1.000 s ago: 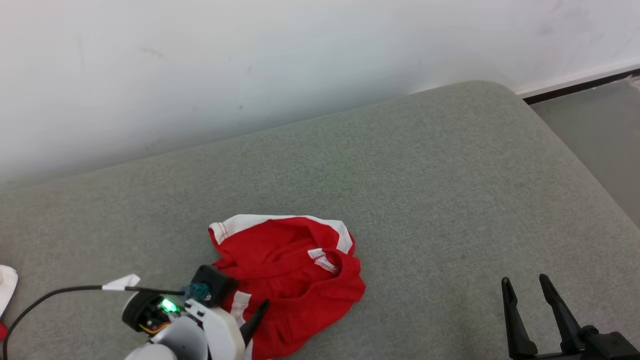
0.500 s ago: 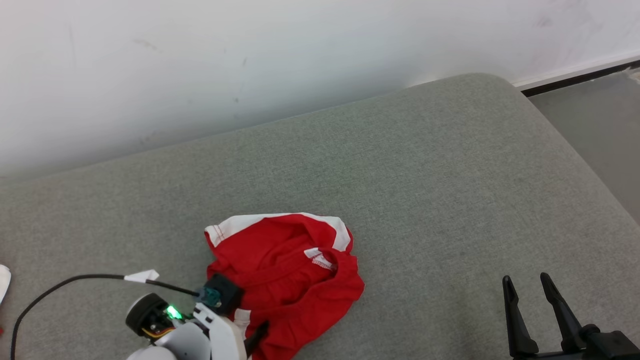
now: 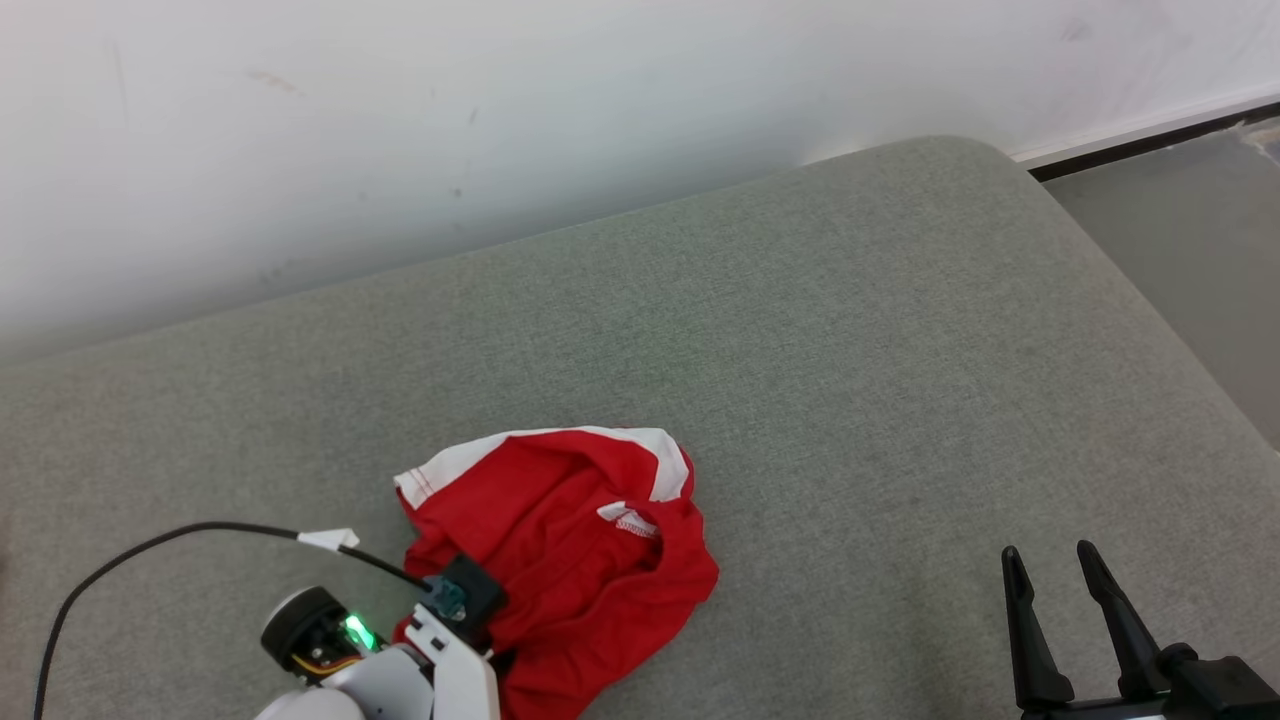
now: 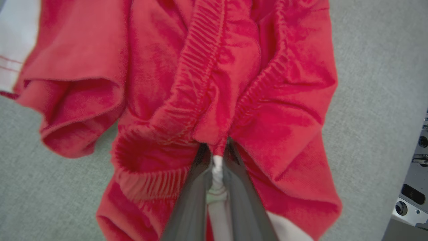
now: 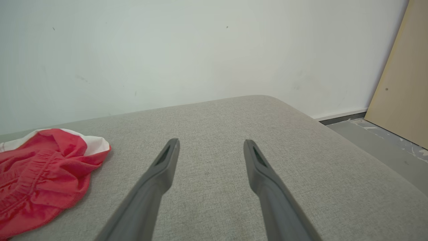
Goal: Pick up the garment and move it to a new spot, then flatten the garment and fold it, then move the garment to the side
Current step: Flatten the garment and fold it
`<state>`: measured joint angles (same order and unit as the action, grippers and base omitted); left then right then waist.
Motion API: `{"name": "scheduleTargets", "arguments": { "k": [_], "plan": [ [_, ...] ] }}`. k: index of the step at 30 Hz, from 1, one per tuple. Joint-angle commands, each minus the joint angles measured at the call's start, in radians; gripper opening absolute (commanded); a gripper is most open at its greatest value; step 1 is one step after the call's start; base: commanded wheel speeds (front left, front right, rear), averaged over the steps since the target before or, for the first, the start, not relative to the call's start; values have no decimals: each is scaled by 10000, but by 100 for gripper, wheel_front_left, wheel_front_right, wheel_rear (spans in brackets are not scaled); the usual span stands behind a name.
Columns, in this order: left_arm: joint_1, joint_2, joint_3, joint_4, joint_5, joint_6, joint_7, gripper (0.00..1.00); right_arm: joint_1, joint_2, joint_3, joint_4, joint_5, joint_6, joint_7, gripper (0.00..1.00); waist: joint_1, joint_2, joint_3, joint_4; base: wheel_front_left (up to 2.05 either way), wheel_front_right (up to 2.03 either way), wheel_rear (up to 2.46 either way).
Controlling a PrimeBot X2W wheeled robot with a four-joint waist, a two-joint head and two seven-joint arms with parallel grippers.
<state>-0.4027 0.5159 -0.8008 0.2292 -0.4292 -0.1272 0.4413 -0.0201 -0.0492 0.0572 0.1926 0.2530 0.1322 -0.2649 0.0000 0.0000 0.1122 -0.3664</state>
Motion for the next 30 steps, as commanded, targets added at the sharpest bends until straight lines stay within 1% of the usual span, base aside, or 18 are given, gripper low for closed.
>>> {"name": "scheduleTargets", "arguments": {
  "k": [1,7,12,16,17,24,27,30],
  "plan": [
    [-9,27,-123,5,-149,-38,59,0,-52,-27,-32,24,121,-28,10,100,0,0,-8,-30,0,0,0],
    [-184,-265,193,-698,-808,-20,-161,0,43,-27,-125,19,110,-28,10,100,0,0,-112,7,0,0,0],
    [-377,-993,666,-1755,-2018,-19,-142,0,44,-27,-139,19,76,-28,10,100,0,0,-210,82,0,0,0],
    [-811,-1724,859,-2243,-2498,63,-271,0,-17,-29,-32,54,133,-28,10,100,0,0,-264,73,0,0,0],
    [-811,-1724,859,-2243,-2498,63,-271,0,-17,-29,-32,54,133,-28,10,100,0,0,-264,73,0,0,0],
    [-1750,-3096,1260,-2125,-2619,568,-898,0,-53,-27,81,130,160,-27,10,100,0,0,-400,-256,0,0,0],
    [-2003,-3791,1513,-1935,-2881,832,-1324,0,-6,-29,78,164,135,-27,8,100,0,0,-486,-434,0,0,0],
    [-1995,-4254,1734,-1753,-3355,1075,-1673,0,16,-27,137,193,120,-28,10,100,0,0,-545,-594,0,0,0]
  ]
}}
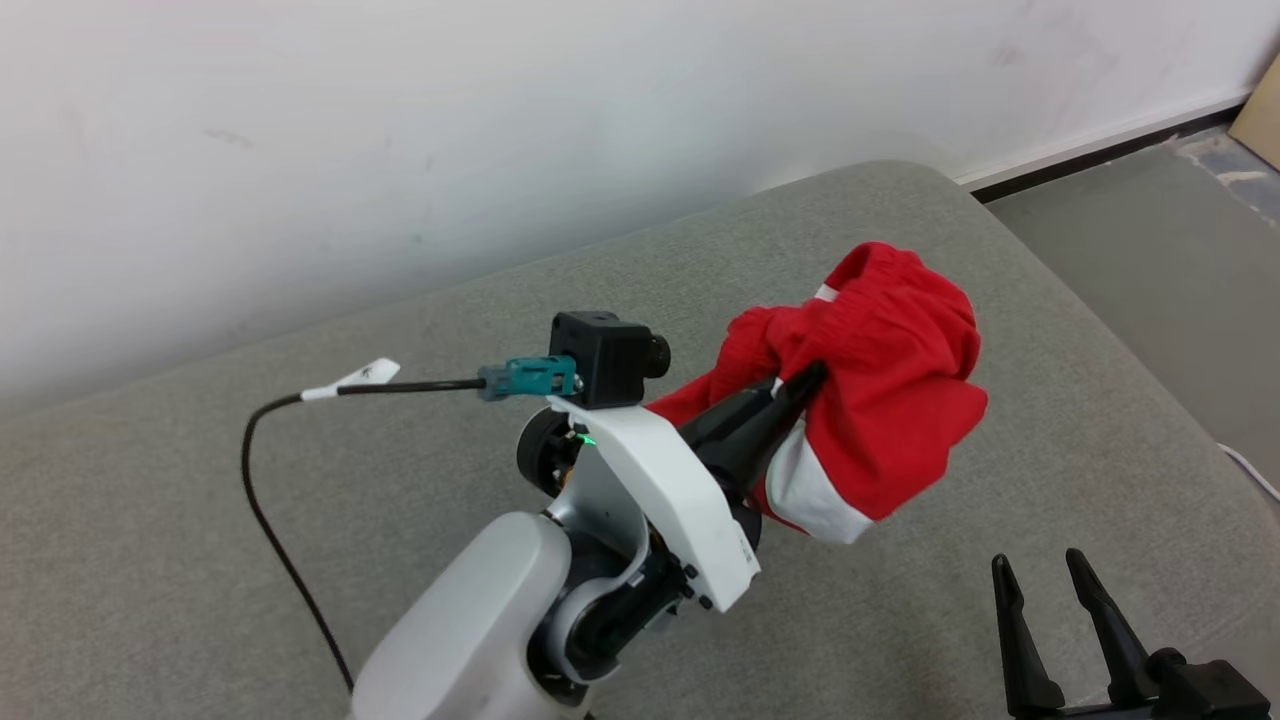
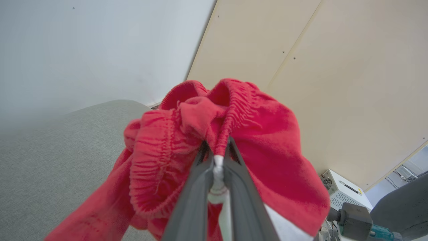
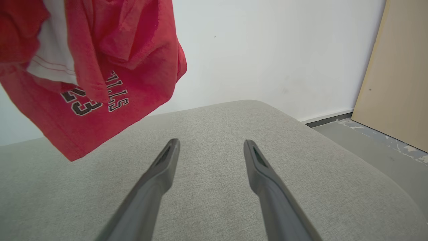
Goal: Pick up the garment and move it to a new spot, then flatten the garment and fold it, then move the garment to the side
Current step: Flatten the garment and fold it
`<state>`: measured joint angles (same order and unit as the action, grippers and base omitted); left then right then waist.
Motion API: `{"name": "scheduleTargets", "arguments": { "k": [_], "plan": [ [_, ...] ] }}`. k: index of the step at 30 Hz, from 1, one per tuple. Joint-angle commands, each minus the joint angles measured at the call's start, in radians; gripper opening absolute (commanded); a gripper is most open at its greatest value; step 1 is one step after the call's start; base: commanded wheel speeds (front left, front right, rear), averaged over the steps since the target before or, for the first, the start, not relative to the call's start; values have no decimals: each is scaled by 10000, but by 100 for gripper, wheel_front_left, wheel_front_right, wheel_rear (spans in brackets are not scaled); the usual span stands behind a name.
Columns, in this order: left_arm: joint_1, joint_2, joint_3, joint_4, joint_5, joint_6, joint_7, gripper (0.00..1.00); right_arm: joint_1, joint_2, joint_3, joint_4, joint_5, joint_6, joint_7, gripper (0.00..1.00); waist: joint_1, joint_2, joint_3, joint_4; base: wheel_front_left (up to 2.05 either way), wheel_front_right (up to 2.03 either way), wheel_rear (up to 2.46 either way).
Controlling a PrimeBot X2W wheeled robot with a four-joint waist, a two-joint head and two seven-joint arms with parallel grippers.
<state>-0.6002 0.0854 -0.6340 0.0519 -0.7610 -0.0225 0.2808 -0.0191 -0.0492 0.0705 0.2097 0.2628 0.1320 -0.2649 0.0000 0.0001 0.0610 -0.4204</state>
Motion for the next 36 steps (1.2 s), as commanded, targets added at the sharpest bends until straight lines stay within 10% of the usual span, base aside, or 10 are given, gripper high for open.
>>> {"name": "scheduleTargets", "arguments": {
  "k": [1,17,31,34,36],
  "plan": [
    [4,-43,76,89,-95,121,-233,0,19,-27,16,21,26,-25,10,100,0,-1,-47,-91,0,0,0],
    [1668,250,586,3690,892,1408,-3198,0,27,-29,-107,-43,-173,-25,10,100,0,-1,267,528,0,0,0],
    [2352,505,35,5536,1172,948,-3838,0,66,-27,-38,17,-313,-25,10,100,0,-1,325,1187,0,0,0],
    [2374,604,-16,5324,1230,873,-3977,44,76,-27,-43,17,-310,-25,10,100,0,-1,307,1227,0,0,0],
    [2417,705,-57,5077,1286,846,-4011,100,88,-27,-27,30,-314,-25,10,100,0,-1,266,1225,0,0,0]
  ]
}}
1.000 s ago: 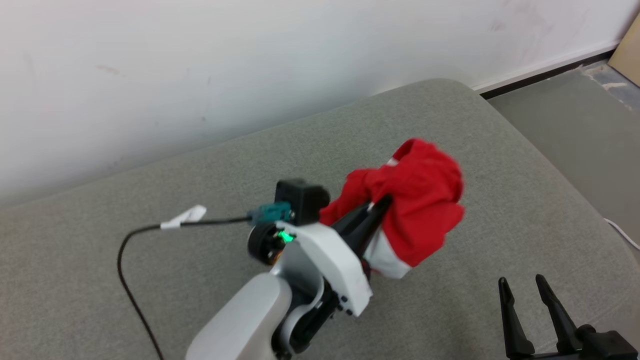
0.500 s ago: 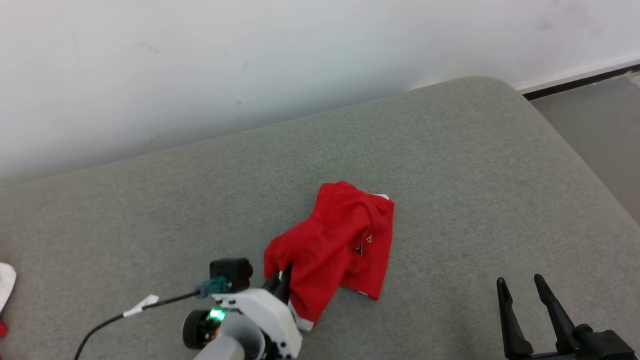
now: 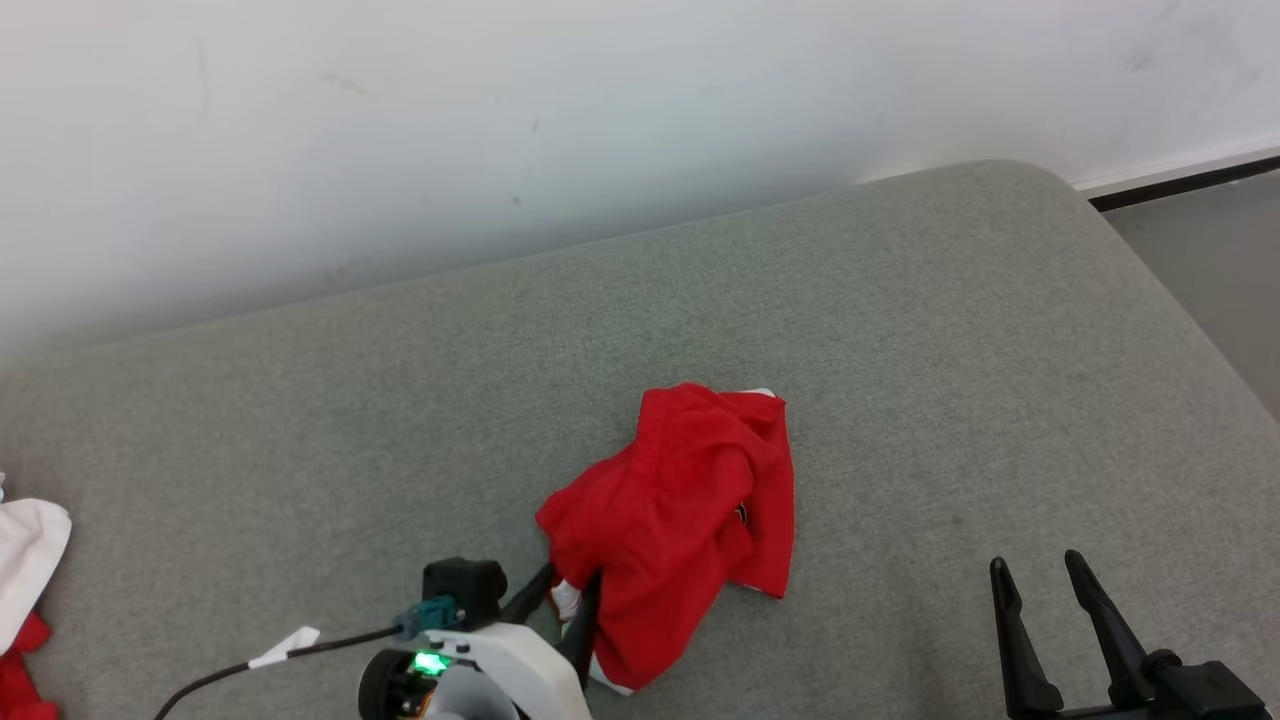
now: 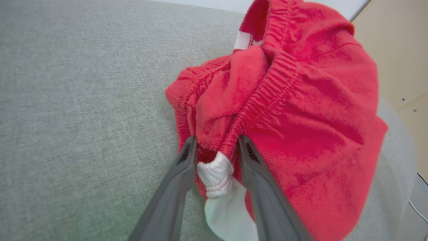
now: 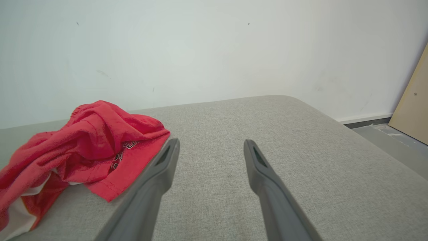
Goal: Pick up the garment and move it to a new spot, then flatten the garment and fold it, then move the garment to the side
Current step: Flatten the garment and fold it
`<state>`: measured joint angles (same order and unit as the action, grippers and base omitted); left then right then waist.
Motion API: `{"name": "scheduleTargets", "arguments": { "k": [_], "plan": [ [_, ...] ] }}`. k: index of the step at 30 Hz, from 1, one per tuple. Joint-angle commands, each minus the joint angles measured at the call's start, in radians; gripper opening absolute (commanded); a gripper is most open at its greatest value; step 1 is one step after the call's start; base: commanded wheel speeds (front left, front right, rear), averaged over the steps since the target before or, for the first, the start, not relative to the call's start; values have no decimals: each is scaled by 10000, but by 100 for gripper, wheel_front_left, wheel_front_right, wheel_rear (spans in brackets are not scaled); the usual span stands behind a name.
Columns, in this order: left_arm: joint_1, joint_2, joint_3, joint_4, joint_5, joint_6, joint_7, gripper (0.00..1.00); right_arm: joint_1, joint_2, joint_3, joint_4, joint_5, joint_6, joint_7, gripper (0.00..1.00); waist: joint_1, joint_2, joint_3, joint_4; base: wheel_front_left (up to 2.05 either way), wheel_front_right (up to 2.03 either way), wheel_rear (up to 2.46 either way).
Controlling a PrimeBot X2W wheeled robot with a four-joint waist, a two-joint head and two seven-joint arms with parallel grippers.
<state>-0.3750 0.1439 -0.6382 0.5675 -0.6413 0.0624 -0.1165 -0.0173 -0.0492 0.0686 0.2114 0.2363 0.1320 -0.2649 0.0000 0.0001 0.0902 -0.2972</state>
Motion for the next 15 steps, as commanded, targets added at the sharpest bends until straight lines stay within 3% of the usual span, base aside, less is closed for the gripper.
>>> {"name": "scheduleTargets", "arguments": {
  "k": [1,11,15],
  "plan": [
    [206,184,-33,-251,104,-35,-40,100,77,-29,7,19,-54,-25,10,100,0,-1,-61,-24,0,0,0],
    [776,1860,24,-3940,55,87,1225,100,255,-27,-168,-15,-129,-25,10,100,0,-1,-409,-201,0,0,0],
    [407,2394,198,-4689,104,163,1813,100,144,-23,-46,-4,-84,-25,10,100,0,-1,-393,-301,0,0,0]
  ]
}}
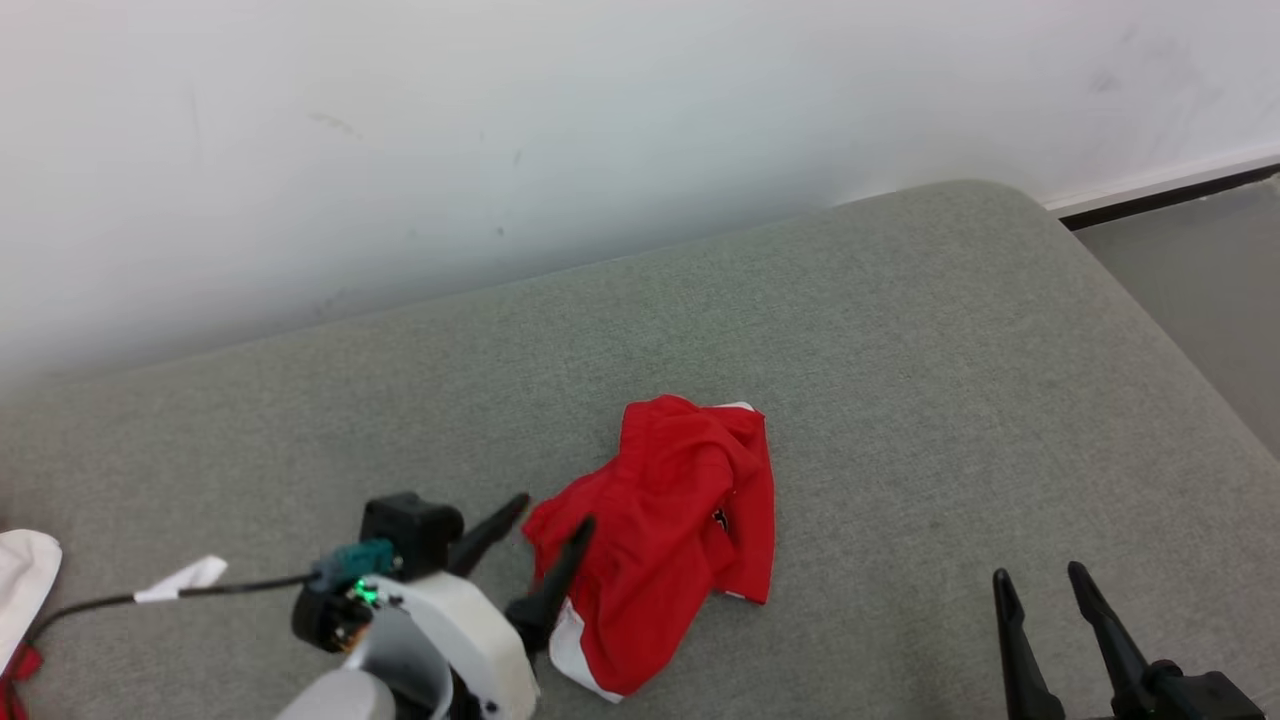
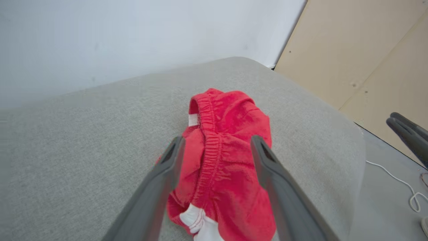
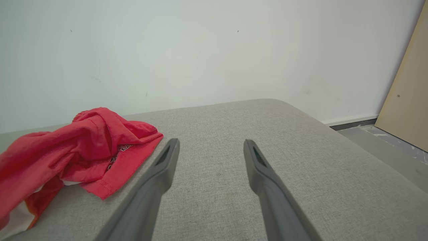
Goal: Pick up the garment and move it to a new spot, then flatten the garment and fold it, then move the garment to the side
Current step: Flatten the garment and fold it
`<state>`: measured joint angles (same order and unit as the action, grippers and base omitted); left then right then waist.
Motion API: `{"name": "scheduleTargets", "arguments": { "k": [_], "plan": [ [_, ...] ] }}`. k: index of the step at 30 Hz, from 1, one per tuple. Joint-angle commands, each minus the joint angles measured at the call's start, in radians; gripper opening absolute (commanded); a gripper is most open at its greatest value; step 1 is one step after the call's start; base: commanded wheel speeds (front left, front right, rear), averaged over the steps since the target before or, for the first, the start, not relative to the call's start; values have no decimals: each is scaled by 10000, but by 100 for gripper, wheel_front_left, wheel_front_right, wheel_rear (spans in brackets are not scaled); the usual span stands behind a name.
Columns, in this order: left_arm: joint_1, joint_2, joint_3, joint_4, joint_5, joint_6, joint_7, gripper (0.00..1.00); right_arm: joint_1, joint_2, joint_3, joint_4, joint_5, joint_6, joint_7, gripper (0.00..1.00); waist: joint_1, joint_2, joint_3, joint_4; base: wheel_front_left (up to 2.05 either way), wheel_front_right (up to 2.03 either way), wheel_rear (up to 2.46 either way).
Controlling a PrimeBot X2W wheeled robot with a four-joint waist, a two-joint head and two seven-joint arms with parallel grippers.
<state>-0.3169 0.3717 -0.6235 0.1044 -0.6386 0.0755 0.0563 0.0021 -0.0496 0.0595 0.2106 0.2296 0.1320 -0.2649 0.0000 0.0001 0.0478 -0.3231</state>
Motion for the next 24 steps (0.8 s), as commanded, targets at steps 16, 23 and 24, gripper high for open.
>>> {"name": "scheduleTargets", "arguments": {
  "k": [16,23,24],
  "plan": [
    [-1828,-542,-435,2030,-403,-1029,962,100,-459,-20,115,-109,185,-25,10,100,0,-1,819,-519,0,0,0],
    [-3135,-1120,-415,3269,-697,-1481,1255,100,-685,-25,267,-111,241,-25,10,100,0,-1,1205,-694,0,0,0],
    [-3319,-1152,-402,3445,-753,-1529,1307,100,-726,-24,288,-106,253,-25,10,100,0,-1,1258,-733,0,0,0]
  ]
}}
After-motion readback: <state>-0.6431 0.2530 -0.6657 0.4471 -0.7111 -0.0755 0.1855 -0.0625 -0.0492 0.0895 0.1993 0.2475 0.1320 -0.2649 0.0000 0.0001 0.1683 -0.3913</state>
